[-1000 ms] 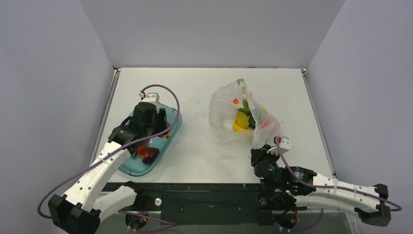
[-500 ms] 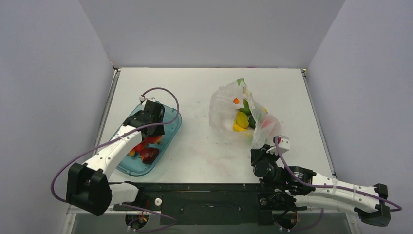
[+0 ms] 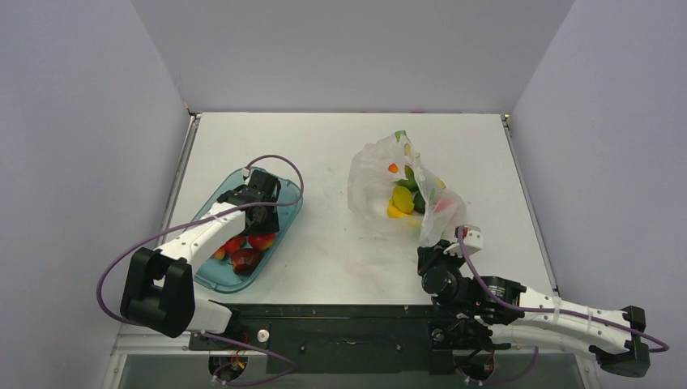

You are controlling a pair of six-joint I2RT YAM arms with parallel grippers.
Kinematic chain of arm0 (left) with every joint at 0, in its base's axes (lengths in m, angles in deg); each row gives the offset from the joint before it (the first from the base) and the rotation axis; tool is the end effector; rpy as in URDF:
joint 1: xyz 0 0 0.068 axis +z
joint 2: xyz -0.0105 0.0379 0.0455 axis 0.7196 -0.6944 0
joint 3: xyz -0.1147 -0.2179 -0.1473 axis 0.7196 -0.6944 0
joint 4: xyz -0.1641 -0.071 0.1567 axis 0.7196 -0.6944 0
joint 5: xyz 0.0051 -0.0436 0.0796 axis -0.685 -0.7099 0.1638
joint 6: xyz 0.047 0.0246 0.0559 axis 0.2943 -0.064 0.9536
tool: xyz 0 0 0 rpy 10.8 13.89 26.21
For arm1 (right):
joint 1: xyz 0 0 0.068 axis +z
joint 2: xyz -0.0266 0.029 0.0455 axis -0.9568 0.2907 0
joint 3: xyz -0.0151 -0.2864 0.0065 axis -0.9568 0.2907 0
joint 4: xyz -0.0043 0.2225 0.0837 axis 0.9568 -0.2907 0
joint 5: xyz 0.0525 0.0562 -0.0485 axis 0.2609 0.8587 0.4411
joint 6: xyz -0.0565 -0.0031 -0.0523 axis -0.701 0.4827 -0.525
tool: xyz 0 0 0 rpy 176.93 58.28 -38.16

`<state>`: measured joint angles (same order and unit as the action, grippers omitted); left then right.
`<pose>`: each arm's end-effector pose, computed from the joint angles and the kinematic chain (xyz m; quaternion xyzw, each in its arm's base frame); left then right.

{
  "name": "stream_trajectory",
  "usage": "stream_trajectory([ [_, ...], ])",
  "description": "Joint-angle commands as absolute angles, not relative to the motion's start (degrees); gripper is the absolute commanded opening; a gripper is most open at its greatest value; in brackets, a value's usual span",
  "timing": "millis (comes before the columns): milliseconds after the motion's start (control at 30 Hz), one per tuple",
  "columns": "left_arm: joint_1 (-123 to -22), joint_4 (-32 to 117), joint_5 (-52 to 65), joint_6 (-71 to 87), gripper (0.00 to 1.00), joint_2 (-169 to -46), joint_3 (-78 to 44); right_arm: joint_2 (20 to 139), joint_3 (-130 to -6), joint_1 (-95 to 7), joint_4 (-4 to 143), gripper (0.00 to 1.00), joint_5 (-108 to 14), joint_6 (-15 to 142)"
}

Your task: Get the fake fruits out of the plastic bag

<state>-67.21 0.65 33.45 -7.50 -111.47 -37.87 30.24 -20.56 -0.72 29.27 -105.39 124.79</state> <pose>0.2332 -0.0680 0.2105 -0.0831 0.9658 0.0676 0.2360 0.0754 0.0683 0.2261 0.1354 0.8368 0.1946 0.4935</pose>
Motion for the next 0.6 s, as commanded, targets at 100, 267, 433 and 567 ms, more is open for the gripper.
stream_trajectory([
  [100, -66.9, -2.1, 32.2, -8.7, 0.6, -110.3, -37.8, 30.0, -22.7, -1.0, 29.3, 0.0, -107.4, 124.0],
  [267, -66.8, -2.1, 28.4, -6.4, 0.68, -106.3, -36.3, 29.8, -22.8, -1.1, 29.3, 0.0, -107.3, 123.9],
  [433, -66.0, -2.4, 27.6, -5.1, 0.72, -101.6, -34.0, 29.5, -22.8, -1.0, 29.3, 0.0, -107.3, 123.7],
  [567, -65.6, -4.4, 30.2, -4.4, 0.72, -97.5, -30.6, 28.9, -22.8, -1.1, 29.3, 0.0, -107.3, 123.4],
])
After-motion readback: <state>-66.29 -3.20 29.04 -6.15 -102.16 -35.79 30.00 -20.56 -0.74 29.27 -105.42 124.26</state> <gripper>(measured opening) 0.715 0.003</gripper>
